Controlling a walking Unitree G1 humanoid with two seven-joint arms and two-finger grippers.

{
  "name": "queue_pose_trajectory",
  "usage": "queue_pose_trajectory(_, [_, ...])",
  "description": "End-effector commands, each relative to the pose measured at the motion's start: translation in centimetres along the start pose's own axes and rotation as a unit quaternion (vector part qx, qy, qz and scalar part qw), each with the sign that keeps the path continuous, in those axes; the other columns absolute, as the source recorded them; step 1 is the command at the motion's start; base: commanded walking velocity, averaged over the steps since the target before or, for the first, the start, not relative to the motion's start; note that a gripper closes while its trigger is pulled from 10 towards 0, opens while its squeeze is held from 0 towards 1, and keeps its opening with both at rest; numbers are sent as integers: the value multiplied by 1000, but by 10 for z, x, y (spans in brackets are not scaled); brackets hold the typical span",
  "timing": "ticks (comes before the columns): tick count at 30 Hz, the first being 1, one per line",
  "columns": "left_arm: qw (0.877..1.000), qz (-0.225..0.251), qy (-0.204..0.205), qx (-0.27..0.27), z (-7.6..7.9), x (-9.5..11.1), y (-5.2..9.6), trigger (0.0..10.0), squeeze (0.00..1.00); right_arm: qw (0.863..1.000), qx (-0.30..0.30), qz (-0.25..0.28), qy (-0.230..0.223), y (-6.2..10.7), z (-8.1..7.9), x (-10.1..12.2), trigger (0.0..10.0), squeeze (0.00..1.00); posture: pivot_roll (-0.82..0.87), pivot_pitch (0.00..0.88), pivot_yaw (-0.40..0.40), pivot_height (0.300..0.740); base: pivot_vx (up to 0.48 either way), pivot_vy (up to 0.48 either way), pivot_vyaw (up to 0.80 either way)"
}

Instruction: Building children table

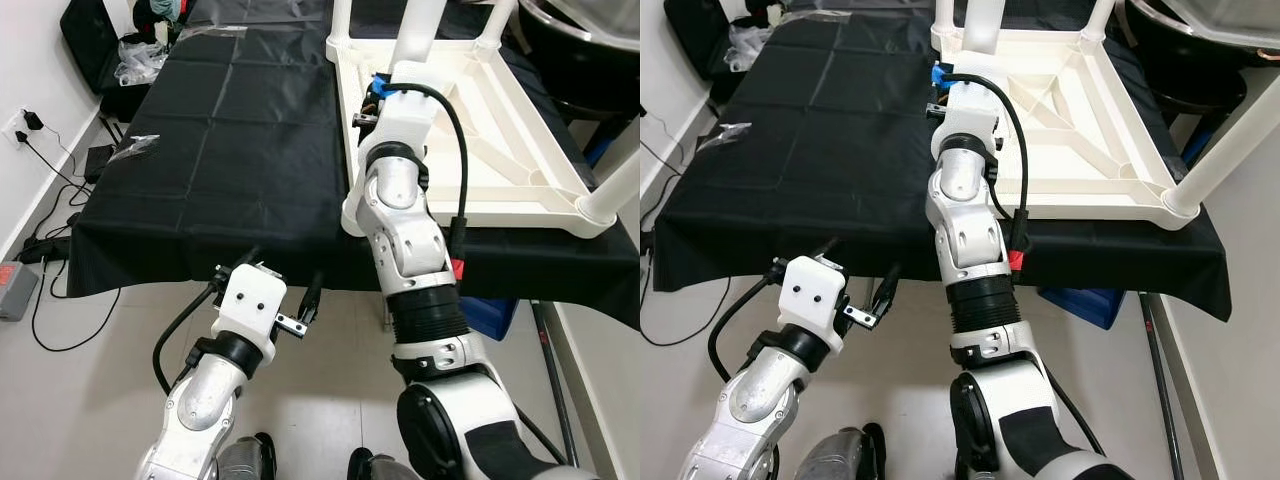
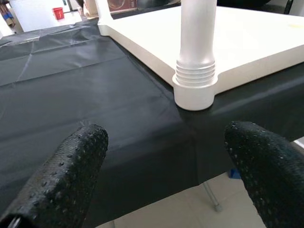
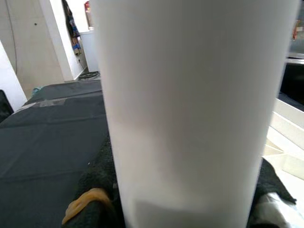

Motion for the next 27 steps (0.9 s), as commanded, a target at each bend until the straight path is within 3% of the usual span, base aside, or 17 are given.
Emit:
queue_pose_trajectory(1, [1000,-3,4,-4,3,-1,3,10000,0,998,-11,-66,-4,5,0,-33,4549,0,174,247,-60,740,0,0,0])
queue_pose_trajectory(2, [1000,-4,4,-4,3,-1,3,10000,0,998,-6,-61,-4,5,-1,-31,10000,1000,172,250,-59,740,0,0,0])
queue_pose_trajectory(6, [1000,-4,5,-4,4,-2,3,10000,0,999,-2,-53,-5,6,-2,-28,10000,1000,172,250,-59,740,0,0,0])
queue_pose_trajectory(7, [1000,-5,6,-5,4,-2,3,10000,0,999,4,-44,-5,6,-3,-25,10000,0,170,250,-58,740,0,0,0])
queue_pose_trajectory(12, [1000,-6,6,-5,5,-3,3,10000,0,1000,15,-14,-17,7,-3,-14,10000,0,169,250,-60,740,0,0,0])
queue_pose_trajectory(18, [1000,-7,6,-5,5,-3,4,10000,0,995,87,24,-51,11,-7,-6,10000,0,169,254,-59,740,0,0,0])
queue_pose_trajectory(23, [1000,-7,8,-4,5,-3,4,10000,0,986,155,5,-57,21,-1,-27,10000,0,167,257,-59,740,0,0,0])
queue_pose_trajectory(24, [1000,-7,8,-4,5,-2,4,10000,0,975,209,0,-77,27,4,-34,10000,0,170,265,-55,740,0,0,0])
queue_pose_trajectory(27, [1000,-7,8,-4,5,-2,4,10000,0,971,224,1,-83,28,6,-35,10000,0,170,266,-55,740,0,0,0])
Point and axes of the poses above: a point about 5 cm out from each wrist's last joint towards the gripper, its own y axis pointing back from the gripper into the wrist, its own x axis along the axis of the wrist's last joint, z = x × y, the point moved 3 cm from there along -y, pointing out of the wrist towards the gripper, and after that the axes turned 7 degrees about y, right-handed, at the moved point
